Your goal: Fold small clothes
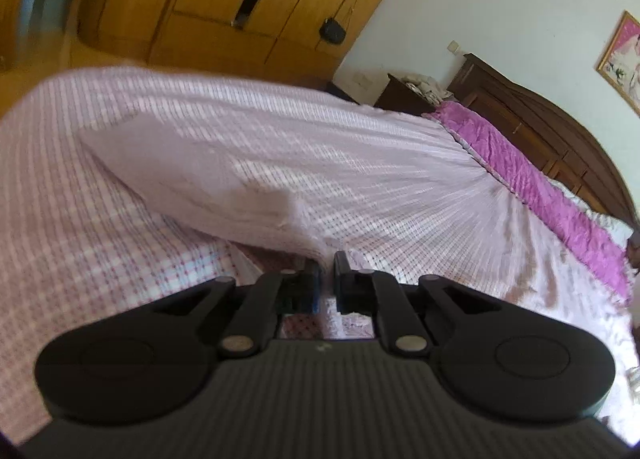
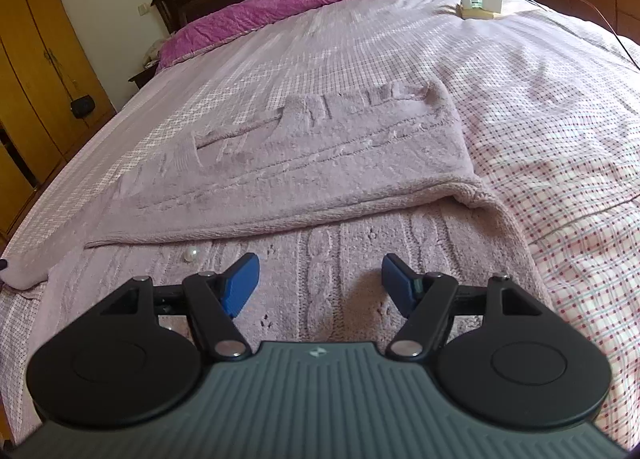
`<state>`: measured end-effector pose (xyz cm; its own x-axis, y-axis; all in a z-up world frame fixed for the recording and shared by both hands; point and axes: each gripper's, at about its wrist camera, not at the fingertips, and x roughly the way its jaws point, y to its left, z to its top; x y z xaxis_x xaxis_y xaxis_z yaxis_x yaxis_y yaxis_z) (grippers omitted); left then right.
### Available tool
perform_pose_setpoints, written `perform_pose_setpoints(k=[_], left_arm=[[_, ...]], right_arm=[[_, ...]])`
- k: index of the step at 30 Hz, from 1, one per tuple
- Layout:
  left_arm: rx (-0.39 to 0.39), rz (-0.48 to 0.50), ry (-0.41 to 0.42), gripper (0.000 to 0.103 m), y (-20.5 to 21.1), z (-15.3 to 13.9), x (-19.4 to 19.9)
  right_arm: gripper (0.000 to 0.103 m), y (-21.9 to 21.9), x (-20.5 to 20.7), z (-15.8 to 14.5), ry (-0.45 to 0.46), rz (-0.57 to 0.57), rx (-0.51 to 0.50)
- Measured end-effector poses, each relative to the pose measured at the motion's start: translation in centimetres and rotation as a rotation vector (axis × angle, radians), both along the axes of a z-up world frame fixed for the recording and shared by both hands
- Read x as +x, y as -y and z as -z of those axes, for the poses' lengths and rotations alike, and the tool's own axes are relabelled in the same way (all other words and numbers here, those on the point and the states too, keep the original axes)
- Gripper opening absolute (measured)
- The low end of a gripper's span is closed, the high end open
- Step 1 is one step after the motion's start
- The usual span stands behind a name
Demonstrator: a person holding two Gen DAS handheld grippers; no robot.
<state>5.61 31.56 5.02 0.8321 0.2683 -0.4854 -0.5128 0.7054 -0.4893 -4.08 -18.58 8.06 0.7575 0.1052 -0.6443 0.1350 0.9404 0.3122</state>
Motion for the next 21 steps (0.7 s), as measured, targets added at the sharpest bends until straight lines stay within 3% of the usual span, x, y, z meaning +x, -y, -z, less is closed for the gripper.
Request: perform_pose_setpoints(k=[7, 15, 21], left_arm=[[0.033, 0.01, -0.019, 0.008, 0.6, 0.5, 0.9], [0.092, 0.092, 0.132, 0.007, 2.9, -2.8, -0.7], [0.143, 0.204, 0.244, 0.007, 7.0, -6.0, -1.7]], right_arm=[[0.074, -0.1, 0.1, 0.1, -0.004, 0.0, 0.001], [0.074, 0.4, 0.0, 0.1, 0.003, 0.011, 0.012], [0.074, 0.5, -0.1, 0.2, 0.009, 0.012, 0.018]])
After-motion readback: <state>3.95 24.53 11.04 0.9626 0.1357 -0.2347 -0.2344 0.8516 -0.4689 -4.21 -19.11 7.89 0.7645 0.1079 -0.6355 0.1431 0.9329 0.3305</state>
